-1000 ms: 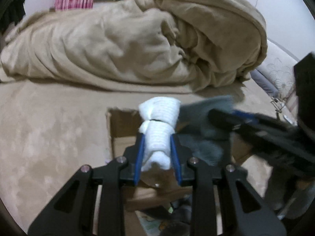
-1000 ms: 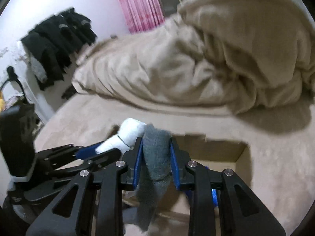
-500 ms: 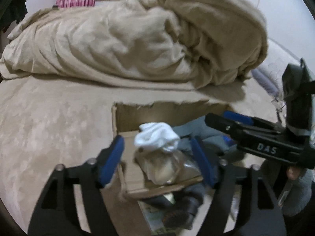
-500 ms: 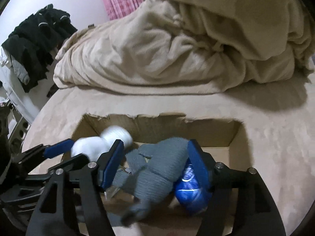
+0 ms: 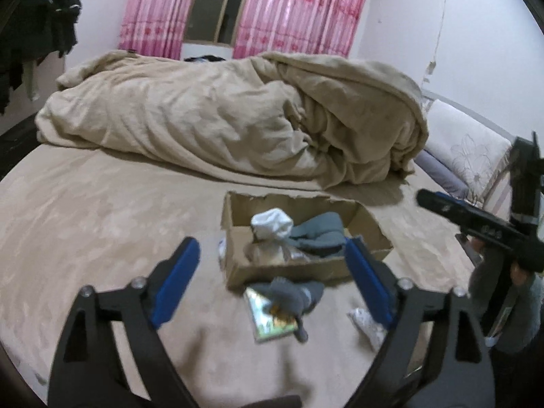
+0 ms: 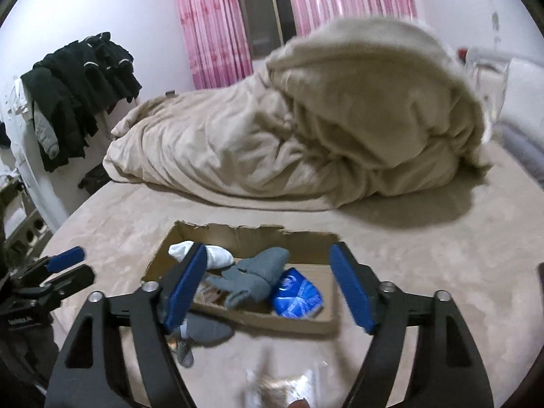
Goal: Organize objects
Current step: 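Grasp the cotton swab bag with the right tool while the left tool grasps the green tissue pack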
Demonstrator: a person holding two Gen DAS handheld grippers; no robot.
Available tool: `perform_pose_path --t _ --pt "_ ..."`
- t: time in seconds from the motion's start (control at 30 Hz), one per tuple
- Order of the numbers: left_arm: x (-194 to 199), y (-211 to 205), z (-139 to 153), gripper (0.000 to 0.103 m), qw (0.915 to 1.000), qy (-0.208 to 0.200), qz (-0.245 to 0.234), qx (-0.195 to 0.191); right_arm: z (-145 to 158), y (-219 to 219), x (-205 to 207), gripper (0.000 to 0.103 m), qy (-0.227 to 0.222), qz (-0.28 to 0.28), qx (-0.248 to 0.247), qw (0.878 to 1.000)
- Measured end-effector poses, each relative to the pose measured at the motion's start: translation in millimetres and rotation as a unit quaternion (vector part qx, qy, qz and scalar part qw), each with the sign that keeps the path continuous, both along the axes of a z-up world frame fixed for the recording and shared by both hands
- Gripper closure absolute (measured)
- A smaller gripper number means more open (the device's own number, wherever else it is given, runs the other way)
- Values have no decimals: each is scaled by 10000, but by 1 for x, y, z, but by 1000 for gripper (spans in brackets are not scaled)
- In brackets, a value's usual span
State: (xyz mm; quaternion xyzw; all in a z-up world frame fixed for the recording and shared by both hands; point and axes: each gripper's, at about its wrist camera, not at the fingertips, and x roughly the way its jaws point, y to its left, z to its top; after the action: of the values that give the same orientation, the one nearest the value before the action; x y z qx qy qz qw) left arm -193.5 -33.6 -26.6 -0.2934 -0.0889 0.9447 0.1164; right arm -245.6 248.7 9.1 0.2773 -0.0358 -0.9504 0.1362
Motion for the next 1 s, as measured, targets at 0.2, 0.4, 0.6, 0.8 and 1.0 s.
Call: perform_pose_path --t 0.2,0.4,0.6,0.8,1.0 --pt "32 0 -3 12 9999 -51 108 93 -5 13 46 9 49 -170 74 9998" --pt "47 24 -28 12 9992 -48 17 -402 -25 9 69 9 153 74 520 9985" --pt "32 39 -72 12 9945 -451 73 -940 -57 -2 71 9 -95 391 769 9962" --pt "15 40 -94 12 9938 -735 90 -833 -82 -1 59 9 -414 326 845 9950" --pt "-1 41 -112 12 9929 -849 172 -813 -111 -8 46 9 -851 373 1009 9906"
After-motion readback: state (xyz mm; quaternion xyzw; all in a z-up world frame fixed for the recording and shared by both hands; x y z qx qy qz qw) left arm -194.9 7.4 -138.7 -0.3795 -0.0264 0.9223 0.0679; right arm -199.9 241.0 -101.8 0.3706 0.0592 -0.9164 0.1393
